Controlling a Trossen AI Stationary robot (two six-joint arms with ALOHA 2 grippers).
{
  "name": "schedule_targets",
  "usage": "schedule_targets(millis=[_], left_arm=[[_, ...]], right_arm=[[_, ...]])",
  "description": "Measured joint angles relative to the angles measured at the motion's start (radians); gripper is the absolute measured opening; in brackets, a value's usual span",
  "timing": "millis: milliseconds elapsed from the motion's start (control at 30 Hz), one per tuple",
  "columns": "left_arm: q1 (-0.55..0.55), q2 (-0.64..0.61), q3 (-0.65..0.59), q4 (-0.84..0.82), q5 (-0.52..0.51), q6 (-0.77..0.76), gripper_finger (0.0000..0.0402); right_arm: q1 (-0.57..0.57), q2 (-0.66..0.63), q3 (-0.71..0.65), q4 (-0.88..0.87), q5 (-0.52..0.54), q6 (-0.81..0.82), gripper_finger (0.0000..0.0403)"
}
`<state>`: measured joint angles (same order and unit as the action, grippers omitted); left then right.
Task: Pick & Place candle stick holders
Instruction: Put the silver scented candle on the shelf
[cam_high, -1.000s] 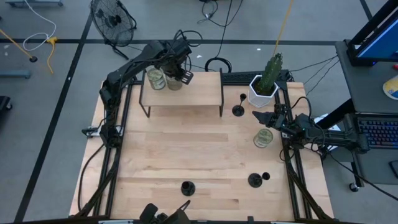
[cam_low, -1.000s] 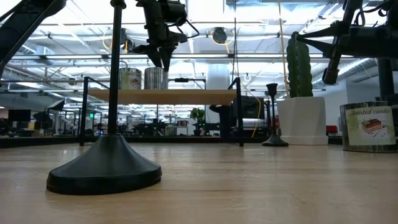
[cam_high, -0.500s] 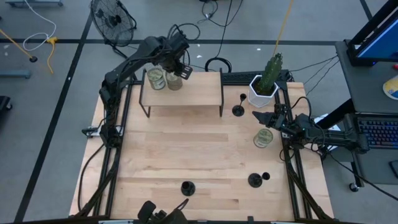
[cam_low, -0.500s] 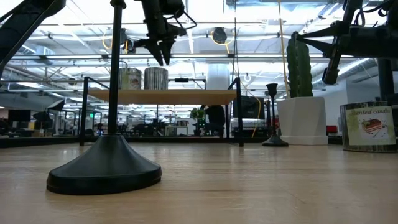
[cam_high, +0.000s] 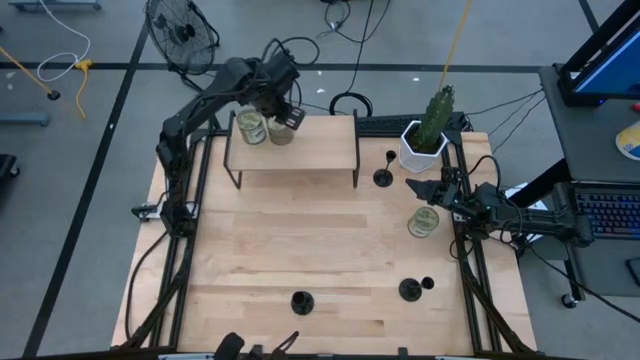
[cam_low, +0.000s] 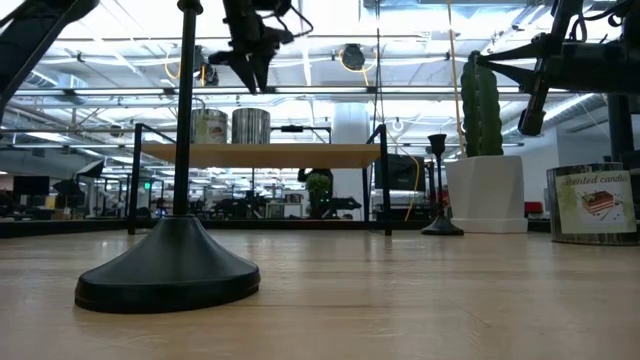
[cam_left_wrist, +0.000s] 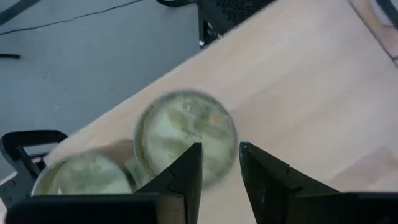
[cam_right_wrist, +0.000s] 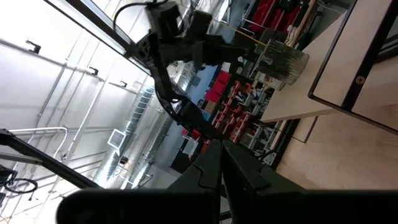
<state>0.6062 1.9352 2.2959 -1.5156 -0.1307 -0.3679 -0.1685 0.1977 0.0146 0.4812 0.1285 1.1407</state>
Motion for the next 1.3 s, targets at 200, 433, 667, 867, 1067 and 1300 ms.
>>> schedule_targets(millis=[200,433,667,867,1067,1300], left_arm=[[-0.060,-0.077,0.000,-0.016,0.000,-0.018,0.0111],[-0.167,-0.176,0.000,-0.007,-0.001,0.004,0.0111],[-0.259,-0.249,0.000,-0.007,-0.010,-0.029,0.0111],[-0.335,-0.289,0.000,-0.013,-0.010,-0.062,0.0111],[-0.391,-0.300,-0.002,-0.019,-0.008,-0.086,0.0111],[-0.485,-0.316,-0.067,0.114,0.004,-0.084,0.0111]], right_arm=[[0.000,0.000,0.000,0.012,-0.002,-0.002,0.0006],[0.000,0.000,0.000,0.023,-0.002,0.001,0.0006],[0.000,0.000,0.000,0.023,-0.001,0.001,0.0006],[0.000,0.000,0.000,0.020,-0.003,-0.021,0.0006],[0.000,0.000,0.000,0.014,-0.075,-0.071,0.0006],[0.000,0.000,0.017,0.024,-0.081,-0.185,0.0006]])
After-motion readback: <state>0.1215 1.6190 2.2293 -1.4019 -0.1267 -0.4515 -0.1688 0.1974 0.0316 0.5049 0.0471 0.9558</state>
